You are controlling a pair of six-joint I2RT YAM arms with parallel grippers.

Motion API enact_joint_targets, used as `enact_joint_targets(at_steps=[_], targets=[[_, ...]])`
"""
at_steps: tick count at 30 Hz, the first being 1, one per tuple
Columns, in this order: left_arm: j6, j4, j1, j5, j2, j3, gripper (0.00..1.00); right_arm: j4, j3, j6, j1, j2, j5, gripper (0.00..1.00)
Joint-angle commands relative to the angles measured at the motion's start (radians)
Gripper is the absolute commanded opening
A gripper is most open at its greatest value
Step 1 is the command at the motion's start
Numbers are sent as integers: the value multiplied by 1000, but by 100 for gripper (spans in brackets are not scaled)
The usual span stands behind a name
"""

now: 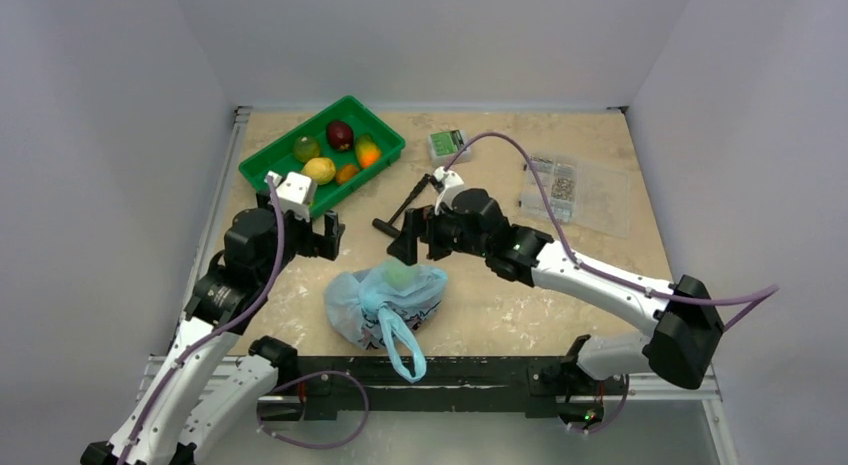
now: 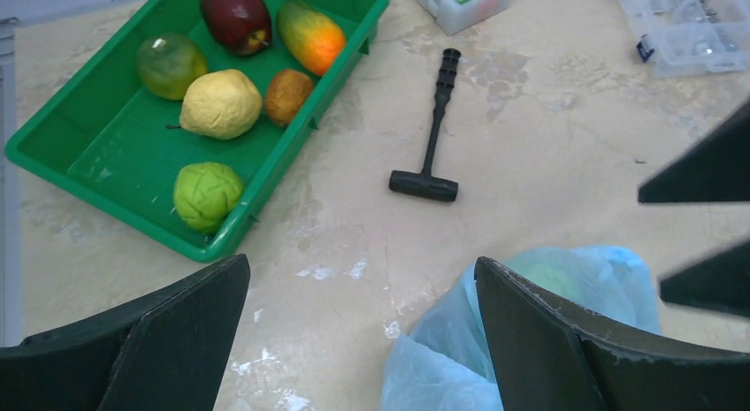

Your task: Take the fake fruits out of the plastic bag

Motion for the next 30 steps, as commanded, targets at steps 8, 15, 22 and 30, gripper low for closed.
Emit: enact_joint_targets(at_steps=[8, 15, 22, 30], targets=[[35, 5, -5, -90, 16, 13, 100, -91, 61, 73, 267, 53, 193, 91], [38, 6, -11, -83, 21, 11, 100, -57, 68, 121, 373, 152, 231, 83], [47, 7, -38, -89, 36, 1, 100, 5, 73, 145, 387, 218, 292, 62], [56, 2, -80, -111, 61, -2, 100, 25, 144, 152, 361, 302, 235, 25]])
